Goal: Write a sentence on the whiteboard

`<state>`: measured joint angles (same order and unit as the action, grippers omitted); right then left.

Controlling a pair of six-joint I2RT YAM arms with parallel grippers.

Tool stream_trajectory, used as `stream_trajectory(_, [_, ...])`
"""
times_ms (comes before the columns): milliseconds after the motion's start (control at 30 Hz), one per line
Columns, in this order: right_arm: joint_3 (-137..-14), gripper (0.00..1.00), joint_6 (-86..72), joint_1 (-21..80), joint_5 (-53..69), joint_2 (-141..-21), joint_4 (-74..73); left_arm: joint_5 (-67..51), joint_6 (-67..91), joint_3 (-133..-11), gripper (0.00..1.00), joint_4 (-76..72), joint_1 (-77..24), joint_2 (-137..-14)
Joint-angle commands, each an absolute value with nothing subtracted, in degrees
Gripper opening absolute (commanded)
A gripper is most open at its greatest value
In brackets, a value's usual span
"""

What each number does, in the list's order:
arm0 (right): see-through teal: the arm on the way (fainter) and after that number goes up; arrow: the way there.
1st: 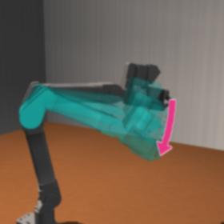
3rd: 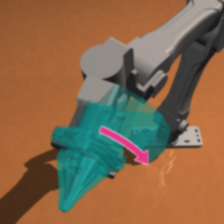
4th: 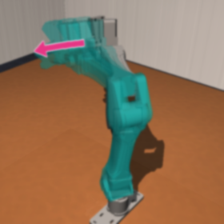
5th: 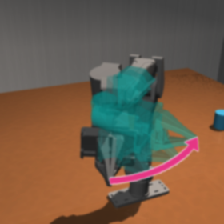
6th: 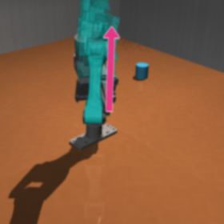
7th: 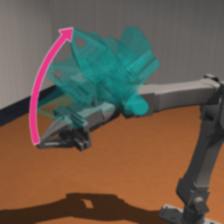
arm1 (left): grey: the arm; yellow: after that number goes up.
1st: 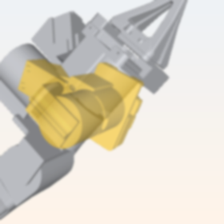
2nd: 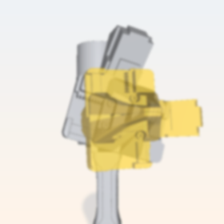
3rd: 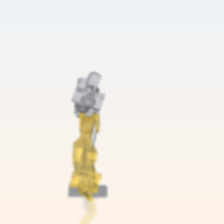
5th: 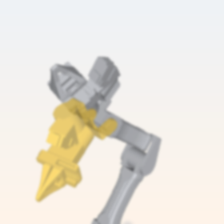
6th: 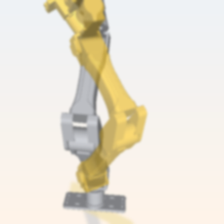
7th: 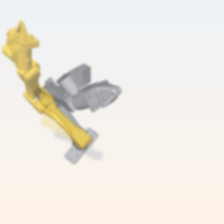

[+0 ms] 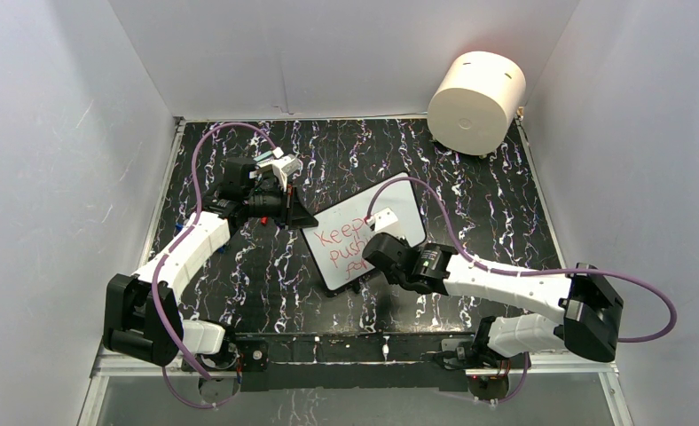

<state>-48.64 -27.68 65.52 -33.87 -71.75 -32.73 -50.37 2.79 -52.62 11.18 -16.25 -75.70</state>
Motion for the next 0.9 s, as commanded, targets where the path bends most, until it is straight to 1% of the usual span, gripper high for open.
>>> stream_trajectory(0, [-47.64, 0.00, -27.61, 64.85, -34.43, -71.58, -30.65, -42.85, 1.21, -51.85, 0.00, 15.21, -16.64, -78.17])
stream_trajectory(333, [-48.34, 0.00, -25.05, 64.84, -34.01, -70.62, -27.37, -42.98, 1.19, -51.85, 0.00, 15.21, -16.61, -78.22])
stream_trajectory(633, [-48.38, 0.00, -24.52, 64.81, -34.34, -69.04, -26.44, -42.84, 1.21, -51.85, 0.00, 15.29, -16.69, -78.22])
stream_trajectory(867, [-48.77, 0.00, -24.35, 64.88, -32.92, -70.03, -27.08, -42.73, 1.21, -51.84, 0.00, 15.28, -16.66, -78.31])
